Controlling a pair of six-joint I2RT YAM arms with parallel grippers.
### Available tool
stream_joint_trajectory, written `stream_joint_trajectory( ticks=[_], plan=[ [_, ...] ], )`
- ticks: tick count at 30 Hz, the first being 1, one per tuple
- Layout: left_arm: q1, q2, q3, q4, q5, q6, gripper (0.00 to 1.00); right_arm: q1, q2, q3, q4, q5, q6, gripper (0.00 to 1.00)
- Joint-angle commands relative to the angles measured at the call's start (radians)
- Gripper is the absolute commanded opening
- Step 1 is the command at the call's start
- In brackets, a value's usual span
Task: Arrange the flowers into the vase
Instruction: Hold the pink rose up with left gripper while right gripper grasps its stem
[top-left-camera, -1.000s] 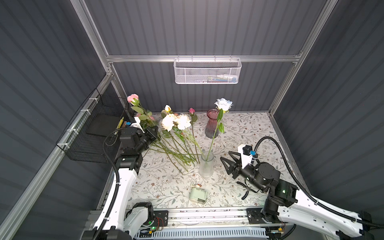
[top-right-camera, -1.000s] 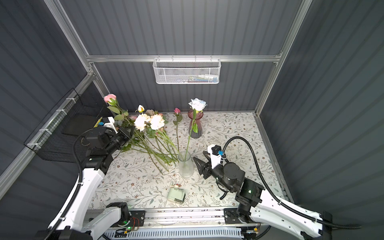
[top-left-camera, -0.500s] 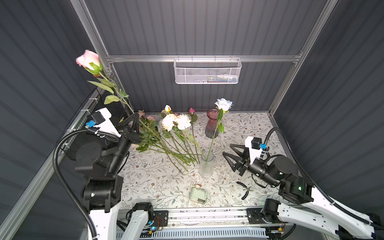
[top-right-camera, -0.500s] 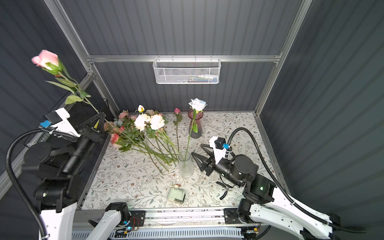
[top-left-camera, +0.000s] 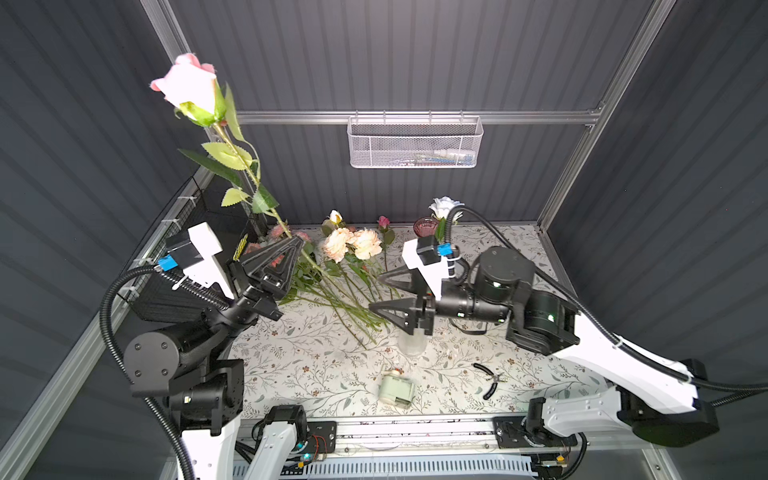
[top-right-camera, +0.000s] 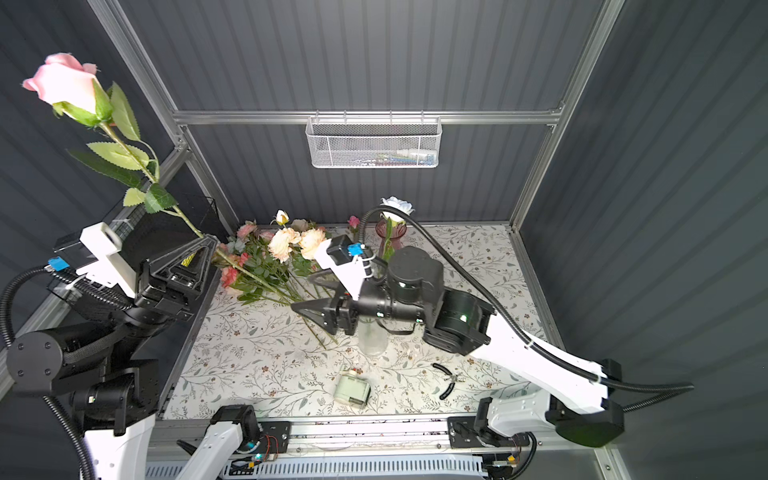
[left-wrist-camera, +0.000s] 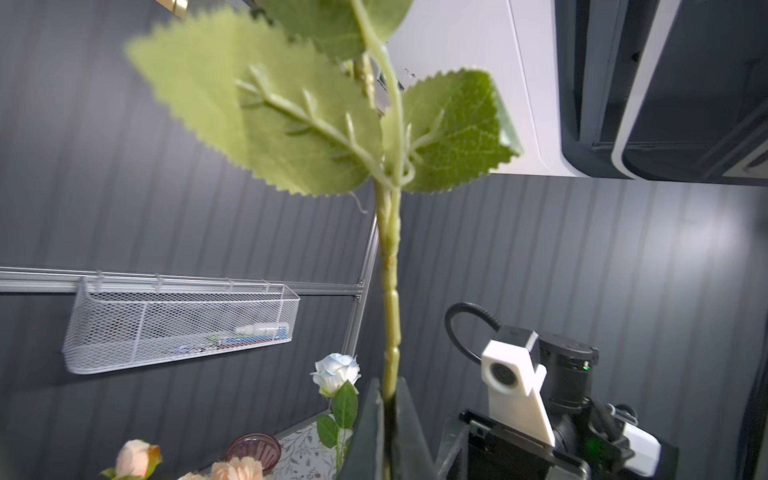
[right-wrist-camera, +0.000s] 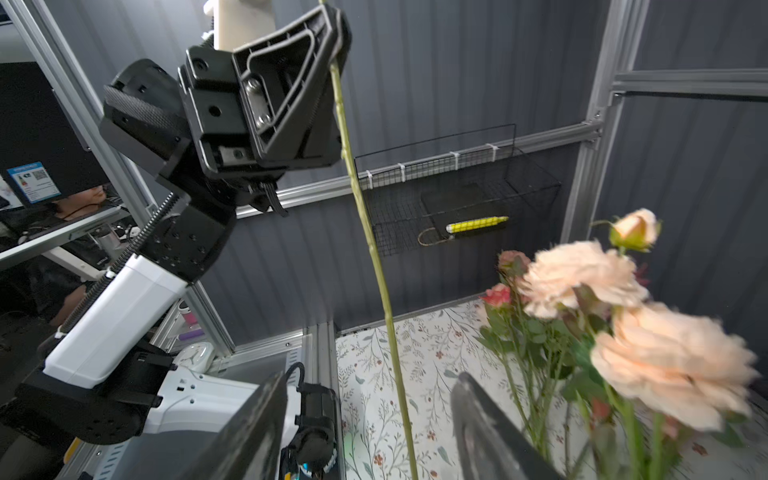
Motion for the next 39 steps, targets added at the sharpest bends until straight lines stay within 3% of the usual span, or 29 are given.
stream_joint_trajectory(
  ticks=[1, 8, 11, 13, 18, 19, 20, 21, 23, 27, 29, 34, 39],
  plan=[
    [0.000, 0.024, -0.035, 0.224, 0.128, -0.159, 0.00, 0.005, 0.074, 0.125, -0.067, -0.117, -0.020, 0.65],
    [-0.004, 0.033, -0.081, 0.300, 0.160, -0.216, 0.00, 0.008, 0.205, 0.303, -0.120, -0.157, -0.032, 0.66],
    [-0.005, 0.041, -0.089, 0.334, 0.170, -0.240, 0.00, 0.008, 0.267, 0.386, -0.158, -0.157, -0.039, 0.61],
    [-0.005, 0.048, -0.094, 0.345, 0.175, -0.253, 0.00, 0.009, 0.309, 0.449, -0.196, -0.159, -0.046, 0.53],
    [-0.008, 0.053, -0.107, 0.344, 0.173, -0.265, 0.01, 0.008, 0.368, 0.533, -0.220, -0.171, -0.046, 0.18],
    [-0.009, 0.050, -0.111, 0.344, 0.169, -0.264, 0.19, 0.008, 0.365, 0.527, -0.210, -0.177, -0.044, 0.10],
    [-0.009, 0.046, -0.115, 0.341, 0.164, -0.264, 0.50, 0.008, 0.356, 0.509, -0.196, -0.181, -0.040, 0.04],
    [-0.009, 0.041, -0.119, 0.331, 0.156, -0.259, 0.74, 0.008, 0.343, 0.484, -0.176, -0.184, -0.037, 0.00],
    [-0.009, 0.029, -0.120, 0.299, 0.141, -0.237, 0.98, 0.009, 0.294, 0.395, -0.097, -0.174, -0.031, 0.00],
    [-0.009, -0.012, -0.115, 0.153, 0.061, -0.147, 1.00, 0.009, 0.137, 0.145, 0.066, -0.106, -0.025, 0.00],
    [-0.009, -0.057, -0.114, 0.026, -0.038, -0.061, 1.00, 0.009, 0.034, 0.006, 0.147, -0.046, -0.039, 0.00],
    [-0.008, -0.166, -0.180, -0.158, -0.291, 0.070, 1.00, 0.011, -0.200, -0.327, 0.344, 0.218, -0.091, 0.00],
    [-0.008, -0.212, -0.288, -0.229, -0.373, 0.085, 1.00, 0.010, -0.356, -0.587, 0.584, 0.427, -0.207, 0.00]
  ],
)
